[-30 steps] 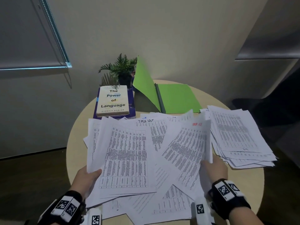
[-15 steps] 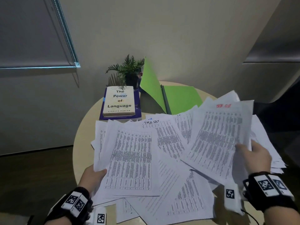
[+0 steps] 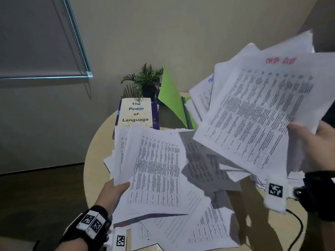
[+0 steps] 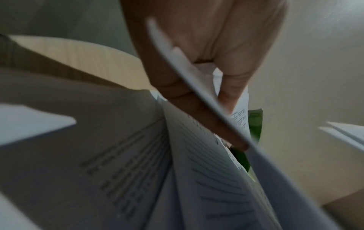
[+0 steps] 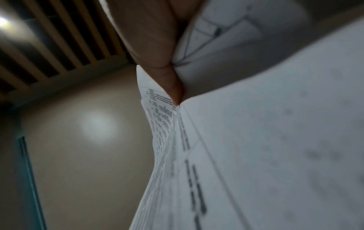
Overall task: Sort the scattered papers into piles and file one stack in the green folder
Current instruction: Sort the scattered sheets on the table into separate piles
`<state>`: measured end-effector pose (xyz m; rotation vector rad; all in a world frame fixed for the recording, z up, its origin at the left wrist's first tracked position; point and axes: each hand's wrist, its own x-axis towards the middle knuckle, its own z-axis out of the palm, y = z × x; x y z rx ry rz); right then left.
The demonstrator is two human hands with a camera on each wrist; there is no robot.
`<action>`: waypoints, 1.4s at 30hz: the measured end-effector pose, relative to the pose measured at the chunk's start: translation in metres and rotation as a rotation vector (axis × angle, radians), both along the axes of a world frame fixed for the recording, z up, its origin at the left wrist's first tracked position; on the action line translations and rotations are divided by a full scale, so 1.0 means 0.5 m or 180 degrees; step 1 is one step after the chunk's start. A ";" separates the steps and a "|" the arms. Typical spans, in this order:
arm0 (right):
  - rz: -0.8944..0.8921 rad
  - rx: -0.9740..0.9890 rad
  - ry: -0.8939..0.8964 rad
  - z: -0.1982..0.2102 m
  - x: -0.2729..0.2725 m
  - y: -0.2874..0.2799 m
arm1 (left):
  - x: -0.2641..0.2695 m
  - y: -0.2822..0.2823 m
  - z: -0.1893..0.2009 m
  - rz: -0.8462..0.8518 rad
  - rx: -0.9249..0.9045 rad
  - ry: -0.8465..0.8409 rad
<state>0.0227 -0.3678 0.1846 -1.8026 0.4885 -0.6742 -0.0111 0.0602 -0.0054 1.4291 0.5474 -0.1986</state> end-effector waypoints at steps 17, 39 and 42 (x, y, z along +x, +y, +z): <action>0.1616 0.1565 0.1466 -0.261 -0.083 0.255 | -0.003 -0.078 0.058 0.0221 -0.0155 -0.0498; 0.1462 0.2284 0.1802 -0.316 -0.097 0.248 | 0.009 -0.046 0.002 0.0411 -0.0561 0.0006; 0.1366 0.2382 0.1758 -0.308 -0.092 0.232 | 0.010 -0.028 0.008 0.0461 -0.0641 -0.0010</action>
